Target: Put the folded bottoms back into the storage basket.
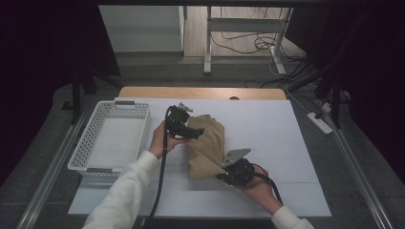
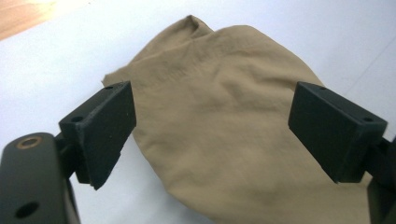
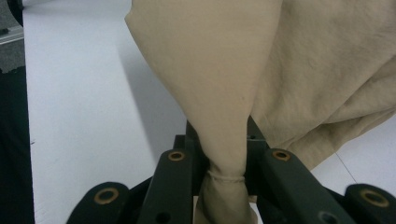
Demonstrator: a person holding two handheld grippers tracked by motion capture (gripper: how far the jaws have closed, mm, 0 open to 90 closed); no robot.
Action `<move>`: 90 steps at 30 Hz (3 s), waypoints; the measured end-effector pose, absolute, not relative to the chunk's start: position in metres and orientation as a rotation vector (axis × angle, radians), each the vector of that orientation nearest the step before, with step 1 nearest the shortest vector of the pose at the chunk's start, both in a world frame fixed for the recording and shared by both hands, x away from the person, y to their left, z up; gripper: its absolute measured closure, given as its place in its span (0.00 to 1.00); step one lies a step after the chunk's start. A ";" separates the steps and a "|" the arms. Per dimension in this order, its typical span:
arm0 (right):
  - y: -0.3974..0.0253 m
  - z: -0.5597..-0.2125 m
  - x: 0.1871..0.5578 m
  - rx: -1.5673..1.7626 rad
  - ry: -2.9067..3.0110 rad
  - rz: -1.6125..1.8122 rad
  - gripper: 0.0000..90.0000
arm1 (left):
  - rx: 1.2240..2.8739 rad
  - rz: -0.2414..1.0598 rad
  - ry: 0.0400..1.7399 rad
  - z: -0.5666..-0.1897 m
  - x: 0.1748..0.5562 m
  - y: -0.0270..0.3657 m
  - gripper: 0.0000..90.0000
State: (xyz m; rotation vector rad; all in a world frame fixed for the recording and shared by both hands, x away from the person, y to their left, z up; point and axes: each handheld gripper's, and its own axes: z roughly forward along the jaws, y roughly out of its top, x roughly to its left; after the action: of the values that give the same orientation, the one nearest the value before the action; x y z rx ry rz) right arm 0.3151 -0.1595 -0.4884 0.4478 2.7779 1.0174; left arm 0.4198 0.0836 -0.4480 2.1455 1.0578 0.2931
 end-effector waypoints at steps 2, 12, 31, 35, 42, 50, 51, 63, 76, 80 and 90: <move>-0.160 -0.489 0.315 0.448 2.779 1.017 0.87 | 2.148 0.290 1.065 -0.450 0.424 0.084 0.16; -0.159 -0.489 0.315 0.451 2.779 1.022 0.87 | 2.156 0.299 1.119 -0.459 0.447 0.087 0.16; -0.159 -0.491 0.316 0.452 2.783 1.026 0.87 | 2.198 0.230 1.178 -0.489 0.480 0.078 0.12; -0.159 -0.491 0.316 0.451 2.782 1.023 0.87 | 2.181 0.213 1.189 -0.493 0.484 0.078 0.10; -0.158 -0.492 0.315 0.448 2.785 1.021 0.87 | 2.189 0.185 1.188 -0.500 0.488 0.079 0.09; -0.157 -0.493 0.315 0.443 2.791 1.015 0.87 | 2.224 0.038 1.136 -0.511 0.490 0.078 0.18; -0.156 -0.494 0.315 0.441 2.792 1.013 0.87 | 2.242 0.022 1.118 -0.512 0.490 0.077 0.20; -0.155 -0.495 0.315 0.440 2.793 1.012 0.87 | 2.239 0.008 1.053 -0.509 0.483 0.077 0.50; -0.161 -0.482 0.313 0.441 2.738 1.096 0.87 | 2.201 0.036 1.011 -0.493 0.475 0.079 0.64; -0.162 -0.476 0.311 0.436 2.715 1.128 0.87 | 2.191 0.038 1.005 -0.490 0.473 0.079 0.65; -0.164 -0.469 0.309 0.426 2.685 1.157 0.87 | 2.164 0.050 0.996 -0.479 0.467 0.086 0.65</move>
State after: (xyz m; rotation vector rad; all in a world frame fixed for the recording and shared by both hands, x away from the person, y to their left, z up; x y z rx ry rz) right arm 0.3094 -0.1643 -0.4692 0.4260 2.6851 1.1567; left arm 0.4667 0.0863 -0.4795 2.1641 0.9962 0.0497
